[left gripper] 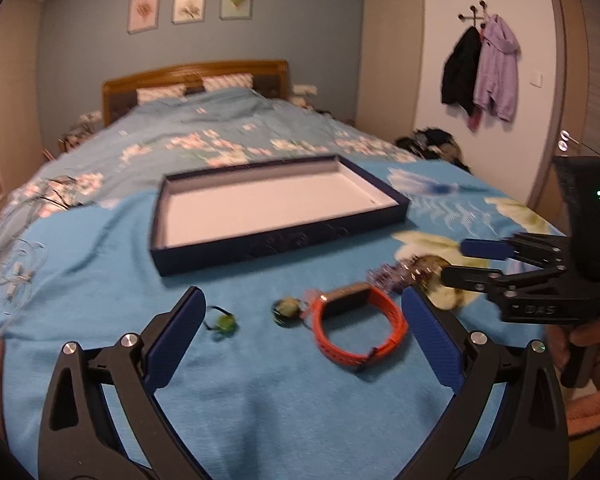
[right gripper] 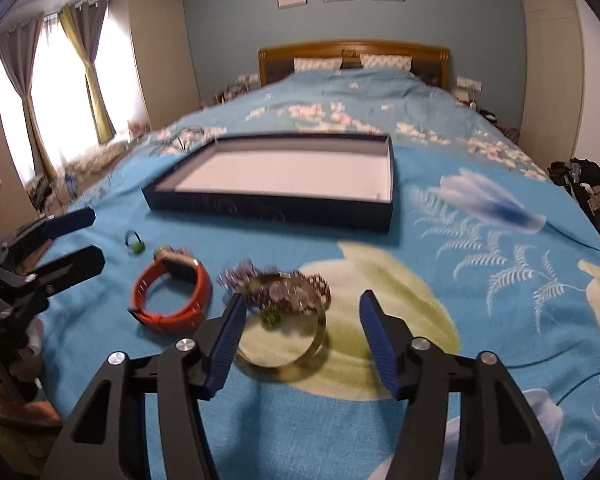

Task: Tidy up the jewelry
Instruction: 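Grasp the gold bangle with the right tool while the left tool grasps the red watch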

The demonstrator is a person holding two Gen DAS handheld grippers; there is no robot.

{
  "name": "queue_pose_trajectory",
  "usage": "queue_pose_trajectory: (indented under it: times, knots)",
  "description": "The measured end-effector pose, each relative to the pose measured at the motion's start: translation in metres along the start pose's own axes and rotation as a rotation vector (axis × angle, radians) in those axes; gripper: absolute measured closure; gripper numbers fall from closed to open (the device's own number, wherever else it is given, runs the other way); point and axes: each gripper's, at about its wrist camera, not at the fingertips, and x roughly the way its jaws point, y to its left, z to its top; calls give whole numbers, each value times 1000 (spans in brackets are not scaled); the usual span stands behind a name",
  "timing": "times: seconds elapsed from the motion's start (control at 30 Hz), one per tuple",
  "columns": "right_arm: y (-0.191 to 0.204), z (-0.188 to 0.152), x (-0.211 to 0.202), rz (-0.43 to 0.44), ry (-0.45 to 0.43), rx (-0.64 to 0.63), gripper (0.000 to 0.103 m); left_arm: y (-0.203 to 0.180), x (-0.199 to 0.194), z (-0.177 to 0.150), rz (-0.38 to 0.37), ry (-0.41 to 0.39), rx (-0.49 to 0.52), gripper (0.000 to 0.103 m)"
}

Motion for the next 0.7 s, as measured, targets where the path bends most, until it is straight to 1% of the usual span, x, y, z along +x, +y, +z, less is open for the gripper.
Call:
queue_pose_trajectory:
  times: [0.03, 0.1, 0.13, 0.17, 0.2, 0.23, 0.27, 0.33, 0.37, 0.43, 0.5, 0.57, 0.63, 0.67, 0.7]
  knots:
    - [0, -1, 2, 3, 9, -3, 56, -2, 3, 0, -12, 24, 2, 13]
    - [1, -1, 6, 13, 35, -6, 61, -3, 8, -2, -35, 54, -2, 18]
    - [0, -1, 7, 14, 41, -5, 67, -2, 13, -2, -46, 82, -6, 20]
    - [-2, 0, 9, 19, 51, -3, 70, -3, 17, -2, -49, 107, -7, 23]
    - [-2, 0, 10, 23, 63, -1, 75, -5, 22, -3, -47, 132, -7, 31]
    - [-4, 0, 12, 23, 68, 4, 77, -5, 29, -5, -43, 173, -8, 40]
    - [-5, 0, 13, 26, 71, 7, 79, -3, 37, -7, -46, 213, -15, 44]
    - [-7, -1, 13, 32, 78, 19, 86, 2, 46, -9, -77, 261, -44, 57]
    - [-8, 0, 14, 32, 81, 24, 89, 3, 47, -9, -93, 266, -57, 58]
    - [-11, 0, 13, 42, 81, 42, 94, 5, 49, -8, -102, 272, -66, 59]
    - [-14, 1, 12, 46, 78, 51, 95, 4, 52, -9, -108, 285, -70, 59]
    - [-15, 2, 10, 47, 71, 49, 97, 2, 54, -7, -118, 290, -67, 64]
    - [-15, 4, 9, 54, 68, 48, 97, 1, 55, -5, -129, 301, -62, 78]
    - [-16, 5, 9, 54, 66, 46, 97, -1, 57, -4, -140, 309, -62, 82]
    - [-16, 5, 7, 56, 64, 47, 97, -2, 57, -4, -143, 314, -61, 83]
